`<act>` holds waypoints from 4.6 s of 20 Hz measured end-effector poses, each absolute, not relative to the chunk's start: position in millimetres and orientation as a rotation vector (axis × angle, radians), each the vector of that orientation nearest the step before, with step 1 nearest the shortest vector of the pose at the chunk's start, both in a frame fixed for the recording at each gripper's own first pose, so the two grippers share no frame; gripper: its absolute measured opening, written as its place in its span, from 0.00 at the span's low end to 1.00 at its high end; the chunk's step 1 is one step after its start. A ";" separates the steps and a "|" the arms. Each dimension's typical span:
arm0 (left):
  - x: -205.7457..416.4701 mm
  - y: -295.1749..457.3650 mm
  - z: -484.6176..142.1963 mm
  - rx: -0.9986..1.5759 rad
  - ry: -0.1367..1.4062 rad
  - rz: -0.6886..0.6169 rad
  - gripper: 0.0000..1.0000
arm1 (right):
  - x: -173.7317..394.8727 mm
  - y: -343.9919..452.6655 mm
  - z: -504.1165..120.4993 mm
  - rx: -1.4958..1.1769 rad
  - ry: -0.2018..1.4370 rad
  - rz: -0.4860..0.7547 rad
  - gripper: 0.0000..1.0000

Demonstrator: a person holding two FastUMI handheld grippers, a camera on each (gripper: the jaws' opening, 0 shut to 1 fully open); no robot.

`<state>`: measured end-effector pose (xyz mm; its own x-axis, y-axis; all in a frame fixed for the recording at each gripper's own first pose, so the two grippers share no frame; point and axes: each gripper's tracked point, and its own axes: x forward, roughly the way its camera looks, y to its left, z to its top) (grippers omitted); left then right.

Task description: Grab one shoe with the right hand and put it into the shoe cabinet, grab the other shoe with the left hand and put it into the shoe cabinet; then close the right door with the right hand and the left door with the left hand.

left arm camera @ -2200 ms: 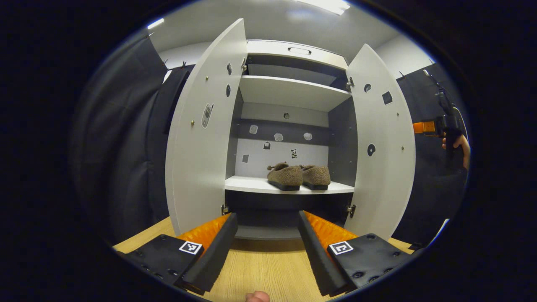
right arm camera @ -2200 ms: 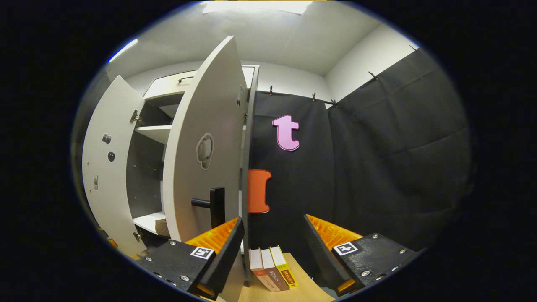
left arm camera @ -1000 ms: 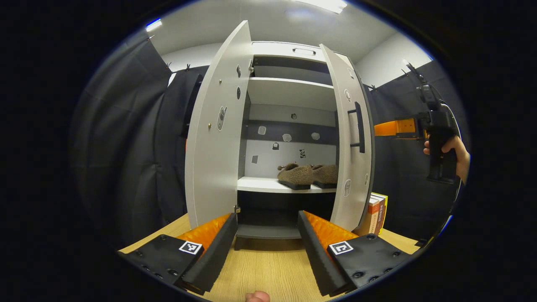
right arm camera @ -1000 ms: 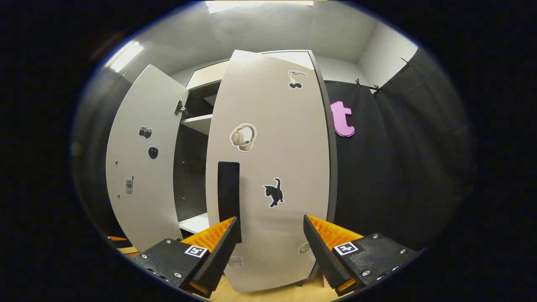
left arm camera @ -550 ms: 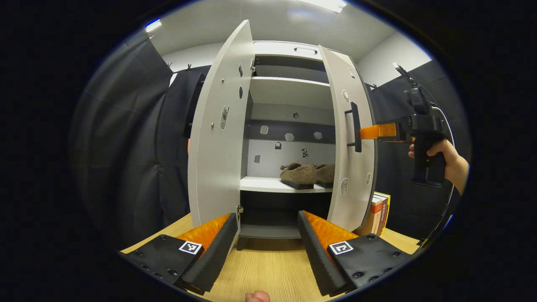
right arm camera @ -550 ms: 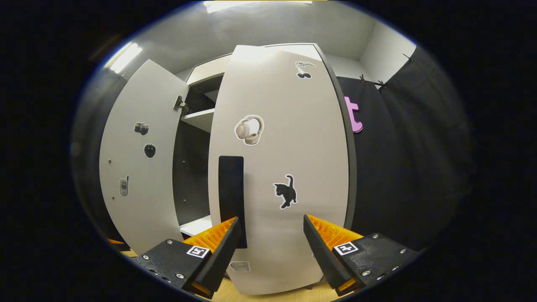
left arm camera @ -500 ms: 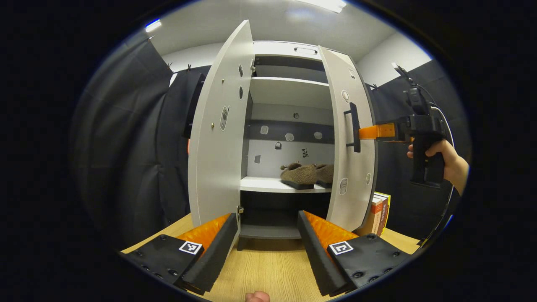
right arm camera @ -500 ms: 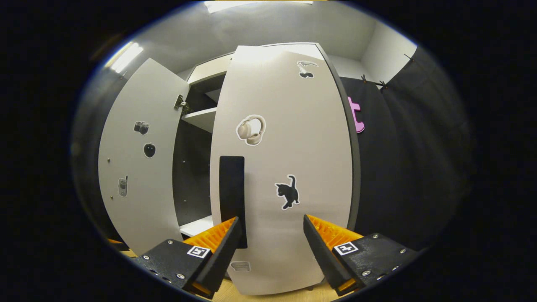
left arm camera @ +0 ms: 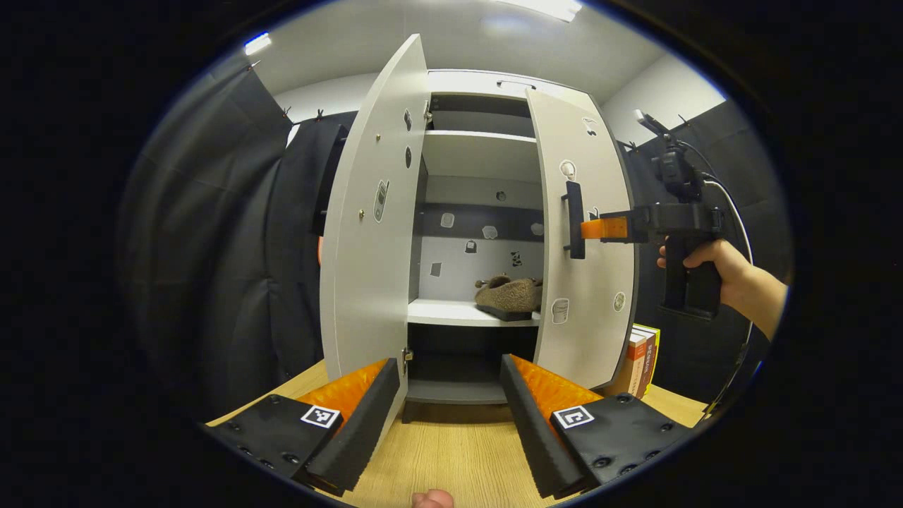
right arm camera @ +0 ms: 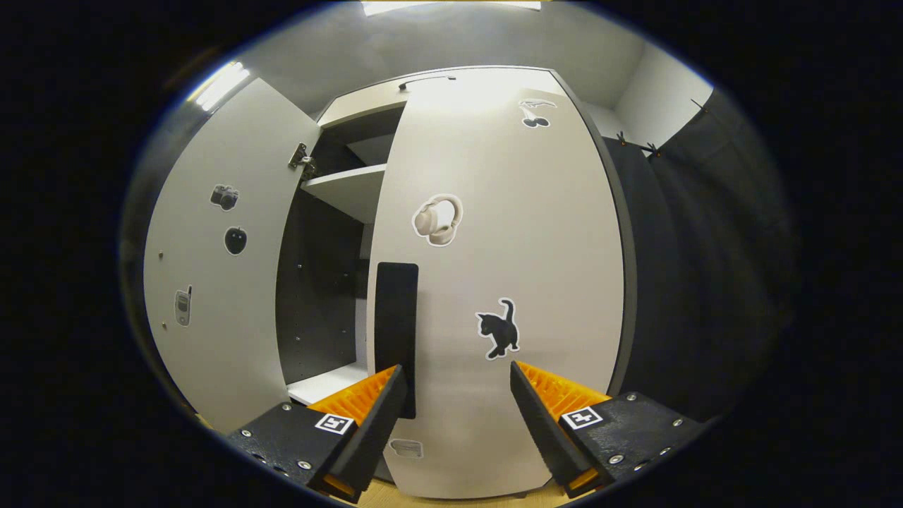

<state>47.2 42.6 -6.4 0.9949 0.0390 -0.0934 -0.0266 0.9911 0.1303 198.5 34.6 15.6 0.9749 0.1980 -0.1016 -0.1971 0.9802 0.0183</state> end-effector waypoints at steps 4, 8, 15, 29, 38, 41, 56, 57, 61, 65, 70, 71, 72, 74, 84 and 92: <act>46.3 42.5 -5.4 0.131 0.095 0.034 0.94 | 199.2 34.5 14.6 -0.002 0.096 0.175 0.92; 45.3 44.0 -5.2 0.123 0.095 0.040 0.94 | 194.0 29.7 22.3 0.005 0.075 0.157 0.92; 44.2 42.9 -6.9 0.107 0.094 0.033 0.89 | 130.4 8.8 36.9 0.022 0.069 0.149 0.94; 43.5 22.2 -5.5 0.024 0.093 -0.003 0.94 | -1.6 -32.8 -52.4 0.011 0.160 0.047 0.94; 32.7 131.3 106.3 0.017 0.010 0.212 0.94 | -18.9 -36.3 -59.1 -0.022 0.162 0.034 0.94; 39.0 180.0 132.9 0.001 -0.024 0.311 0.94 | -15.8 -36.0 -58.4 0.003 0.161 0.031 0.94; 125.5 221.3 169.4 0.168 -0.034 0.308 0.93 | -22.8 -39.8 -48.7 0.007 0.164 0.038 0.94; 125.7 215.0 166.9 0.168 -0.029 0.297 0.93 | -22.7 -39.9 -49.0 0.008 0.164 0.039 0.94; 128.8 174.7 159.6 0.152 -0.011 0.211 0.90 | -25.0 -38.5 -48.1 0.015 0.163 0.046 0.94; 137.8 134.9 154.1 0.193 -0.003 0.135 0.90 | -30.1 -43.3 -46.7 0.007 0.167 0.039 0.94; 157.2 90.0 136.8 0.176 0.012 0.025 0.87 | -35.6 -48.0 -40.1 0.009 0.161 0.020 0.94; 159.5 87.0 136.6 0.170 0.012 0.024 0.93 | -37.0 -48.7 -39.8 0.007 0.161 0.017 0.94; 159.1 84.4 135.3 0.167 0.015 0.019 0.96 | -38.8 -49.7 -39.3 0.005 0.162 0.015 0.94; 157.4 74.9 136.5 0.162 0.005 -0.001 0.89 | -41.4 -51.1 -39.2 0.001 0.165 0.010 0.94; 185.5 13.1 107.7 0.107 0.048 -0.101 0.94 | -50.1 -62.5 -40.5 0.004 0.174 -0.020 0.94; 231.3 -8.4 89.4 0.103 0.085 -0.113 0.94 | -53.6 -78.7 -41.8 0.004 0.180 -0.060 0.94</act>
<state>231.3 -8.4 89.4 0.9901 -0.1077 -0.0905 0.1164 0.9884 0.0977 -53.6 -78.7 -41.8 0.9821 -0.0593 -0.1790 0.0600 0.9982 -0.0012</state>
